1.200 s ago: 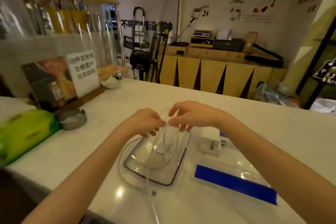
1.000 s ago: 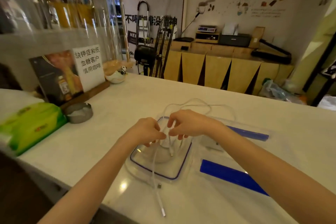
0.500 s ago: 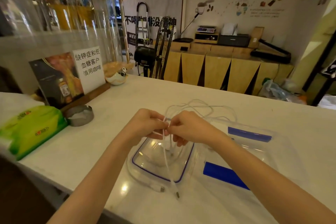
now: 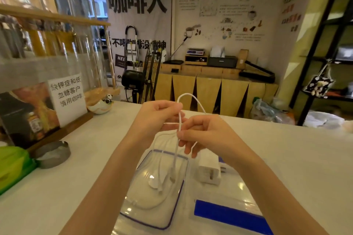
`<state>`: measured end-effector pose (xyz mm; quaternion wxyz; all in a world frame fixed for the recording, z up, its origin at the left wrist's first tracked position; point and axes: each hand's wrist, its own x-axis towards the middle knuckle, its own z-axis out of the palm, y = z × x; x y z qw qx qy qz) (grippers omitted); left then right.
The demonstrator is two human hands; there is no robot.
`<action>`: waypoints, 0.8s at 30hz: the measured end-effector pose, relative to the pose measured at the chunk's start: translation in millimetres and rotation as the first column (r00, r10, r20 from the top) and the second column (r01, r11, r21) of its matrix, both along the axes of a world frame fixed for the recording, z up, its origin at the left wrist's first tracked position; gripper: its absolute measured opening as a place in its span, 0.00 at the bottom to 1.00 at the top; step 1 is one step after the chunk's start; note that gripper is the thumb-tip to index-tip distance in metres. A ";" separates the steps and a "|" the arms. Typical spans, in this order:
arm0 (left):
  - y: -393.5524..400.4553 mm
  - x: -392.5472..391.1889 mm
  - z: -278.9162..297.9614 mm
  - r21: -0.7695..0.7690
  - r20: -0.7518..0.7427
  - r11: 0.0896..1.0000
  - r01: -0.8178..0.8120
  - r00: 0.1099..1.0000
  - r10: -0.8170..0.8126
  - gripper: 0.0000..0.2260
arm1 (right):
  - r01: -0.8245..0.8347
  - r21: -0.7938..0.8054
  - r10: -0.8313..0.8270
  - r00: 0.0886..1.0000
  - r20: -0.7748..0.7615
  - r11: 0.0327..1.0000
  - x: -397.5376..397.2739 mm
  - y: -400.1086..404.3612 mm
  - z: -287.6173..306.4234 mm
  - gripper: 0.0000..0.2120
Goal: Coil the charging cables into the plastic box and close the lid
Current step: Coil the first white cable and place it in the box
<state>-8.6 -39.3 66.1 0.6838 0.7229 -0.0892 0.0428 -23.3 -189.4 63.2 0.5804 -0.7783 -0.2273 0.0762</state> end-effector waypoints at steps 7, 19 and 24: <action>-35.4 -11.7 8.6 0.166 -0.120 0.881 0.442 0.896 -0.427 0.18 | 0.224 0.255 -0.274 0.944 0.182 0.941 1.8 -41.8 15.9 0.03; -58.4 5.6 10.4 -0.114 -0.008 0.629 0.769 0.633 -0.774 0.13 | 0.501 0.230 -0.547 0.704 0.453 0.834 48.6 -67.0 -11.2 0.18; -48.8 9.6 12.9 -0.212 0.109 0.413 0.886 0.441 -0.891 0.15 | 0.677 0.020 -0.527 0.554 0.644 0.736 69.9 -51.4 -24.2 0.15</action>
